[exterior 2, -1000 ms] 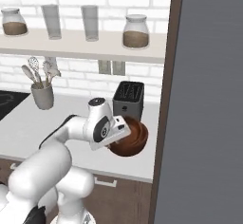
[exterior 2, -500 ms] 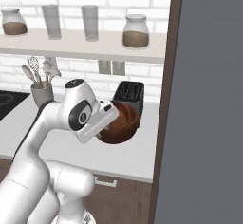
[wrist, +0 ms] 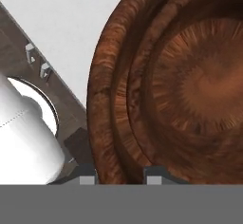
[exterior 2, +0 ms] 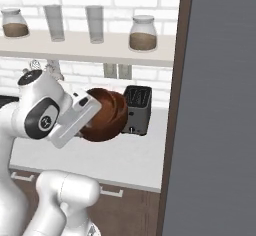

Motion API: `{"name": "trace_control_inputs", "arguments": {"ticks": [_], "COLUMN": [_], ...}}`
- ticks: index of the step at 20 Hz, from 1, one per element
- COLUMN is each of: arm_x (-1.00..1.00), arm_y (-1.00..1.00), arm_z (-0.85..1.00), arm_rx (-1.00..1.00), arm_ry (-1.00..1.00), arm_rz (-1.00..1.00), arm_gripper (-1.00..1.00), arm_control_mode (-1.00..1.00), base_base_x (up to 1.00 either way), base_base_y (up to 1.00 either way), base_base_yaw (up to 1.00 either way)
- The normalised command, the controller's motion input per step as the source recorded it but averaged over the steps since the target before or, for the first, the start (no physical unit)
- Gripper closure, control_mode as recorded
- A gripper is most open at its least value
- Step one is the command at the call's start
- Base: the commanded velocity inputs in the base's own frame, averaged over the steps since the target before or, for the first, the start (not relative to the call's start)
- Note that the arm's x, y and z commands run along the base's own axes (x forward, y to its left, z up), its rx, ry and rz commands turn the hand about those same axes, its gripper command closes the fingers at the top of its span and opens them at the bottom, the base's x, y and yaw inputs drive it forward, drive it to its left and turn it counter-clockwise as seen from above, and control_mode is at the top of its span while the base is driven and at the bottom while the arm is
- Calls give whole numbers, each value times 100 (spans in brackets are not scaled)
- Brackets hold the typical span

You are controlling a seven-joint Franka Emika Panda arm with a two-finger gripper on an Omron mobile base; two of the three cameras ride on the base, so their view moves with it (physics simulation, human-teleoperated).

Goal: Pick up the bowls on the counter and stack them on top of one another in the open cabinet. Place the smaller bowl on top of the larger bowl.

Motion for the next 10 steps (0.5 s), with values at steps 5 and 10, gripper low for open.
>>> {"name": "trace_control_inputs", "arguments": {"ticks": [5,10], "arm_x": [-17,25], "arm_y": [50,42], "arm_z": [100,100], "arm_rx": [-2,8], "arm_ry": [-19,0], "arm_rz": [0,2], "arm_gripper": [100,100], "arm_control_mode": [-100,-100], "base_base_x": [0,0], "base_base_y": [0,0], "base_base_yaw": [0,0]}}
